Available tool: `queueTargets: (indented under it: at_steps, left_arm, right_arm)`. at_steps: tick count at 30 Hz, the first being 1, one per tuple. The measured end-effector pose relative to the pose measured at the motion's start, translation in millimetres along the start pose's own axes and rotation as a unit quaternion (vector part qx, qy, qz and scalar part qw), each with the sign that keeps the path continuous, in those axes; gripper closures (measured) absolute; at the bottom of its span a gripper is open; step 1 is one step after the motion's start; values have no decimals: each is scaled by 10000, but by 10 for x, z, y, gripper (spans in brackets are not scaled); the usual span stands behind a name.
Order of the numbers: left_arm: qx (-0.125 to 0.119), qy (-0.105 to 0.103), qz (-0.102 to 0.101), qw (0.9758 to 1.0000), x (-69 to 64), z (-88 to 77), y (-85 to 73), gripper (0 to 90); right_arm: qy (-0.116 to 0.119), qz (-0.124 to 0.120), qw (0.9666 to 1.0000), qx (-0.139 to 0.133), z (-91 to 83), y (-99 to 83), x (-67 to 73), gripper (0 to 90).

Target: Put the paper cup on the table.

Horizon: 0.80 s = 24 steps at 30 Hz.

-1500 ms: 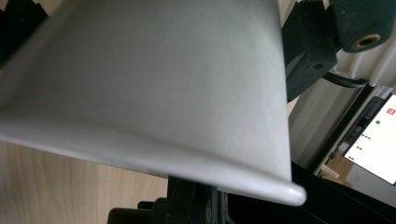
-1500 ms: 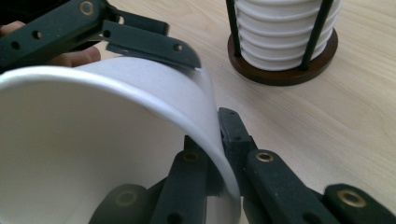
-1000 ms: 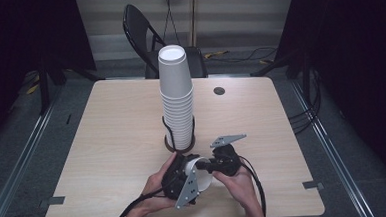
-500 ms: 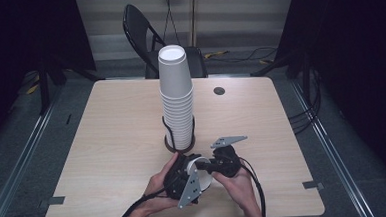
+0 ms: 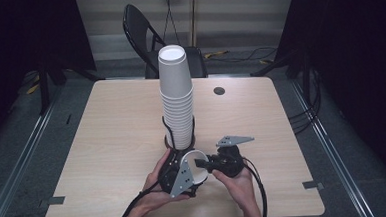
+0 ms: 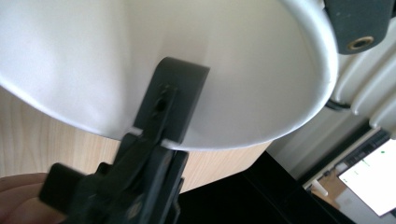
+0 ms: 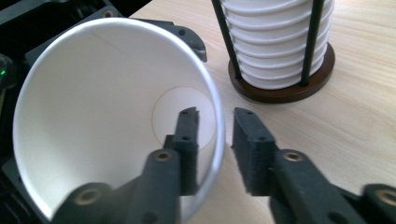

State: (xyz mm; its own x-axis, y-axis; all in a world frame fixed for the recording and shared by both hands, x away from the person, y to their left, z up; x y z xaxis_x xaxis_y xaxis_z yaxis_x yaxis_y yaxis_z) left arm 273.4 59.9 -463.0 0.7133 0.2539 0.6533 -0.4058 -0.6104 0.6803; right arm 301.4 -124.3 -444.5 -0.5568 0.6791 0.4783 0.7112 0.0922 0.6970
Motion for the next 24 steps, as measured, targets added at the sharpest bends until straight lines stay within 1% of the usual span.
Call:
queueTargets:
  at_steps: [1,2,4,7,11,13,15,18,19,21,22,23,24]
  left_arm:
    - [67,6,11,10000,10,-10,-4,112]
    - [72,26,-31,10000,16,-18,-6,112]
    - [-13,12,-190,9998,34,-27,-15,113]
    - [52,72,-261,9996,58,-23,-42,113]
    - [-56,90,-562,9984,109,-52,-85,113]
    - [-72,99,-689,9976,132,-71,-110,113]
    - [-58,147,-765,9969,149,-92,-135,113]
    - [-66,200,-897,9957,179,-144,-178,112]
    - [-100,225,-979,9949,190,-160,-193,112]
    - [-121,261,-1174,9927,222,-199,-235,111]
    - [-95,271,-1295,9912,239,-216,-255,111]
    - [-25,311,-1353,9903,257,-236,-276,111]
    - [28,370,-1394,9895,271,-259,-291,110]
  right_arm:
    - [-28,-10,10000,-24,0,-2,-3,672]
    - [-16,20,10000,-47,-1,-5,-4,657]
    - [12,43,9999,-141,-4,-7,-8,610]
    - [43,21,9996,-276,-21,-1,-8,570]
    - [66,-50,9986,-516,-57,3,-3,497]
    - [103,-147,9973,-715,-83,-1,5,457]
    - [69,-206,9945,-1025,-113,-12,11,422]
    - [25,-203,9868,-1604,-173,-37,-7,365]
    - [5,-217,9839,-1772,-195,-45,-13,336]
    - [-38,-76,9802,-1981,-240,-53,-44,278]
    - [-60,-61,9794,-2017,-251,-57,-57,248]
    - [-152,-15,9783,-2065,-261,-63,-68,187]
    - [-266,-13,9781,-2063,-266,-69,-83,141]
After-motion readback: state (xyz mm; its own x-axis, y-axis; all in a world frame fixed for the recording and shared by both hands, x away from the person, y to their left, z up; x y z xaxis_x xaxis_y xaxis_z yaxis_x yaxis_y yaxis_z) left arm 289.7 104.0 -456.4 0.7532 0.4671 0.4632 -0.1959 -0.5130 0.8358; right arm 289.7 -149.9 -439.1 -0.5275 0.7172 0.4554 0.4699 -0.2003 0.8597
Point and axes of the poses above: each handheld gripper's, and its own axes: z roughly forward along the jaws, y roughly out of its top, x roughly to its left, the point moved 1 cm from there along z, roughly forward along the jaws, and after that the axes turned 13 degrees about z, right-handed, at the moved point
